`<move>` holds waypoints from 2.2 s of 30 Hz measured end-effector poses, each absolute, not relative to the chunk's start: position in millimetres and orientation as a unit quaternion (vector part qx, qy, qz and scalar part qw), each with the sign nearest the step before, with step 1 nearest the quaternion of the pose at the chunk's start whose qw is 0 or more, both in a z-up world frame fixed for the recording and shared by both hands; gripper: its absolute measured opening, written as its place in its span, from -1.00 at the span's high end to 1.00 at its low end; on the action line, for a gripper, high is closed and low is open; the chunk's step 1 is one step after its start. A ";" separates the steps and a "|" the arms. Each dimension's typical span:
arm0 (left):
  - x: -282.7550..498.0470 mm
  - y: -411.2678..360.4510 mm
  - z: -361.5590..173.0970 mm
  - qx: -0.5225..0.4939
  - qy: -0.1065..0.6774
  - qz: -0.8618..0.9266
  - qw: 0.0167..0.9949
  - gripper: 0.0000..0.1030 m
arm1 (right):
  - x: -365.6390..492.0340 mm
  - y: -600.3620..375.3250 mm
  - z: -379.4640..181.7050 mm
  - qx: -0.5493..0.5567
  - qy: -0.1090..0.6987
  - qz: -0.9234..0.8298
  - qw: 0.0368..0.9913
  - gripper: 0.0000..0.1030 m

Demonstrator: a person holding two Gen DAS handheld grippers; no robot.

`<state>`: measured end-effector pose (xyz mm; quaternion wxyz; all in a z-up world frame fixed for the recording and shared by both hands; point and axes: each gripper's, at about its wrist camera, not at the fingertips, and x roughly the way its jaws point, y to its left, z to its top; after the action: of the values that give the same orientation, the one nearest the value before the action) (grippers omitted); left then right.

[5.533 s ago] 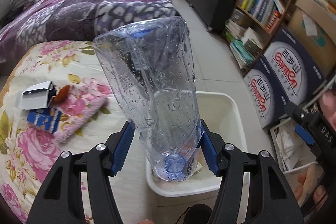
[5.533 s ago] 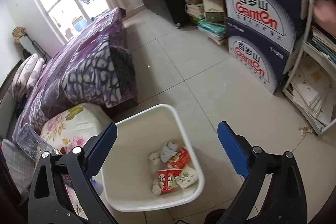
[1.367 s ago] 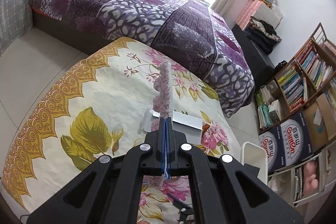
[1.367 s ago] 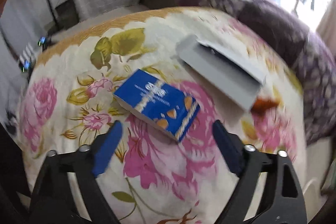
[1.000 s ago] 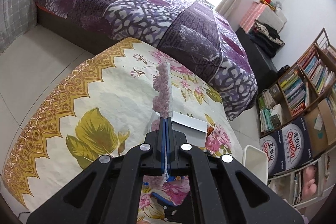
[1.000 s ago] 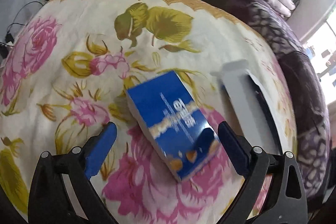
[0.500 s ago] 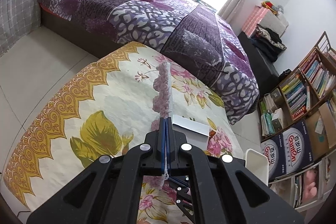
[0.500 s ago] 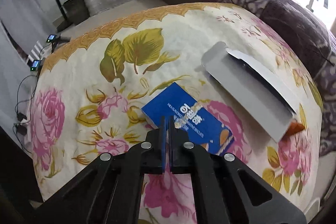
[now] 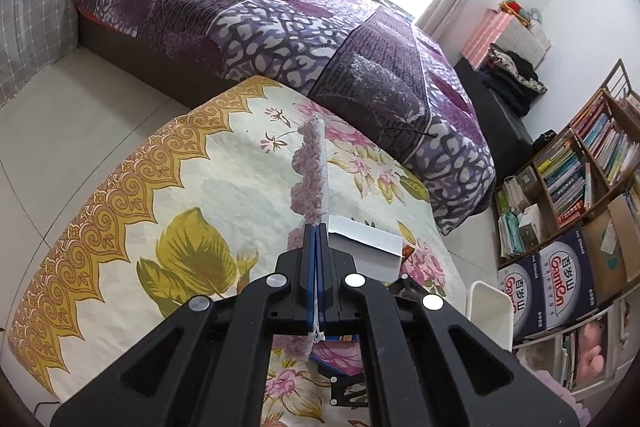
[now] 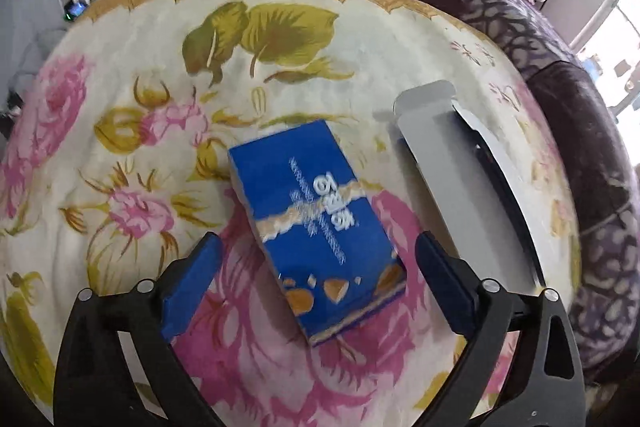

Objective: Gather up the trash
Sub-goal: 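Grasp the blue biscuit box with the right gripper while the left holds the strip, then carry the blue box over the bin and open the right gripper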

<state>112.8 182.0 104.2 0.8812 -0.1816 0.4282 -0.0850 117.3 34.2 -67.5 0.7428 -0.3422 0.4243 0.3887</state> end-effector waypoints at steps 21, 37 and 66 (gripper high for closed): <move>108.7 179.7 106.7 -0.178 0.412 -0.071 0.891 0.99 | 90.7 -3.1 17.0 -0.092 0.395 0.265 0.875 -0.11; 105.4 145.2 105.1 -0.154 0.409 -0.064 0.897 0.99 | 60.5 -102.7 45.0 0.082 0.382 0.139 0.910 -0.14; 92.0 -18.0 108.2 -0.059 0.397 -0.119 0.908 0.99 | 32.2 -236.8 67.8 0.140 0.330 0.007 0.933 -0.15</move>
<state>92.0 -18.0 108.2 0.9080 -0.0594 0.3972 -0.1193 32.2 -236.8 67.8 0.9334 0.1403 0.3301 0.0071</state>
